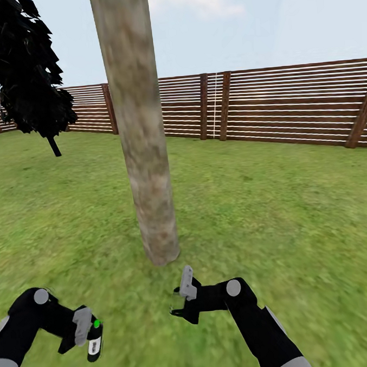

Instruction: In the garden, pick up the pesticide atomizer on the floor and spray pesticide onto both trees until each tree trunk is fully covered.

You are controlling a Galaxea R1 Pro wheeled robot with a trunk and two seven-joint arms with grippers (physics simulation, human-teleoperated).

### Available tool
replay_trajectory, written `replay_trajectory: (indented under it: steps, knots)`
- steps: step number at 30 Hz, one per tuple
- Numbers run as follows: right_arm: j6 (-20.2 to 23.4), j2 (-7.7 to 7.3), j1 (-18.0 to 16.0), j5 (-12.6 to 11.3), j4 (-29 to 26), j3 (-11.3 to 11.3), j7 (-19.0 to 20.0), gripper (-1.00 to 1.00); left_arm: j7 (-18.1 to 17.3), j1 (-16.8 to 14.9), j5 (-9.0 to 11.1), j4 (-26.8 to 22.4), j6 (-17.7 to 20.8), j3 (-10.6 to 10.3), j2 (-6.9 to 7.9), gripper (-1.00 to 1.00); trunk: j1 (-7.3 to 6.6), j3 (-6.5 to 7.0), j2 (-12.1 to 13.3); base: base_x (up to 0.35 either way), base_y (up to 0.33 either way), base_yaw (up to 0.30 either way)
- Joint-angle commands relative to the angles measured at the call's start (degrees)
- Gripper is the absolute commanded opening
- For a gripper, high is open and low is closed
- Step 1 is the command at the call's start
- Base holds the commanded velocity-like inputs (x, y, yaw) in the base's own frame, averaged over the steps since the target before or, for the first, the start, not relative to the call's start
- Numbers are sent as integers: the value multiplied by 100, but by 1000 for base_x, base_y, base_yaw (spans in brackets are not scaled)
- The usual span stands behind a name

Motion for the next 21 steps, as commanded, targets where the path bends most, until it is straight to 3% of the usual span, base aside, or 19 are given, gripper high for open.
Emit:
replay_trajectory:
  steps: [1,2,3,4,5,6,8,9,11,13,15,18,19,21]
  knots:
    - [-1,0,2,6,14,-11,-10,100,-4,13,-1,1,9,215,18,-100,0,0,0,0,0,0]
    - [-4,0,5,8,72,-92,-23,100,49,19,2,3,16,529,23,-100,0,0,0,0,0,0]
    - [-15,-89,7,6,197,-385,-31,100,323,26,18,19,15,967,8,-100,0,0,0,0,0,0]
    - [-26,-171,8,6,406,-1008,-42,100,728,48,39,188,12,1493,-16,-100,0,0,0,0,0,0]
    - [-44,-201,8,7,580,-1608,-80,100,1052,67,57,446,6,1801,-27,-100,0,0,0,0,0,0]
    - [-86,-217,9,9,710,-2082,-140,100,1323,75,68,660,4,1972,-31,-100,0,0,0,0,0,0]
    - [-495,-237,9,25,1125,-3387,-562,100,2367,90,170,1305,-1,2288,-61,-100,0,0,0,0,0,0]
    - [-834,-243,9,32,1351,-3857,-968,100,2981,91,322,1616,-5,2351,-107,-100,0,0,0,0,0,0]
    - [-1440,-295,20,40,1766,-4456,-1945,100,4264,94,812,2069,-14,2398,-213,-100,0,0,0,0,0,0]
    - [-1932,-372,31,37,2210,-4734,-3009,100,5358,95,1386,2400,-34,2405,-297,-100,0,0,0,0,0,0]
    - [-2422,-404,70,32,2766,-4819,-4218,100,6108,95,1848,2645,-44,2406,-382,-100,0,0,0,0,0,0]
    - [-3329,-487,211,30,3535,-4843,-5919,100,6683,95,2277,2729,-46,2406,-600,-100,0,0,0,0,0,0]
    - [-3634,-510,241,30,3796,-4845,-6338,100,6867,95,2392,2736,-47,2406,-669,-100,0,0,0,0,0,0]
    - [-3970,-581,311,30,4133,-4846,-6808,100,7206,95,2532,2742,-47,2406,-798,-100,0,0,0,0,0,0]
